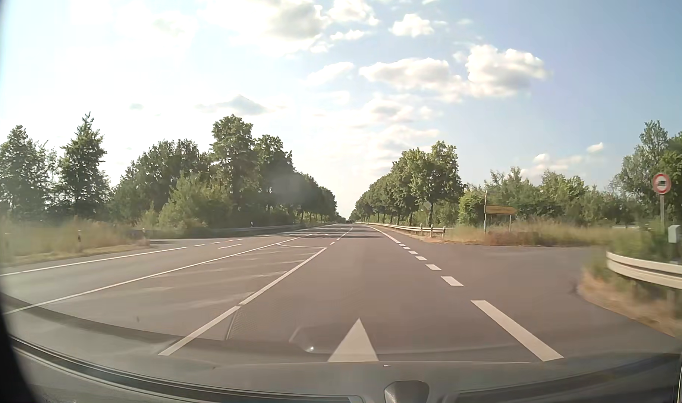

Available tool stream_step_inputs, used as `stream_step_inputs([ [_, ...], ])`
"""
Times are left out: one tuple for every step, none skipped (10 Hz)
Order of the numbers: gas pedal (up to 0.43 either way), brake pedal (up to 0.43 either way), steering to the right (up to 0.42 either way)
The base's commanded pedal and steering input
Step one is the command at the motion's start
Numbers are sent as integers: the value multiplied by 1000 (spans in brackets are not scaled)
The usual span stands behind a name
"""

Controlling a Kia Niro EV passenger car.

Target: Follow the waypoints while adhering to traffic rules and regulations

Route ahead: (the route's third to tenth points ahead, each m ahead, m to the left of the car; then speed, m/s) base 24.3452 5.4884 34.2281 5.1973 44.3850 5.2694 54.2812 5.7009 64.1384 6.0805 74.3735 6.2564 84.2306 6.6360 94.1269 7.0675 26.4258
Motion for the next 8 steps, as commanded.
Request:
stream_step_inputs([
  [319,6,-1],
  [319,6,-1],
  [319,6,-1],
  [319,6,-1],
  [319,6,-1],
  [319,6,-1],
  [319,6,-1],
  [319,6,-1],
])
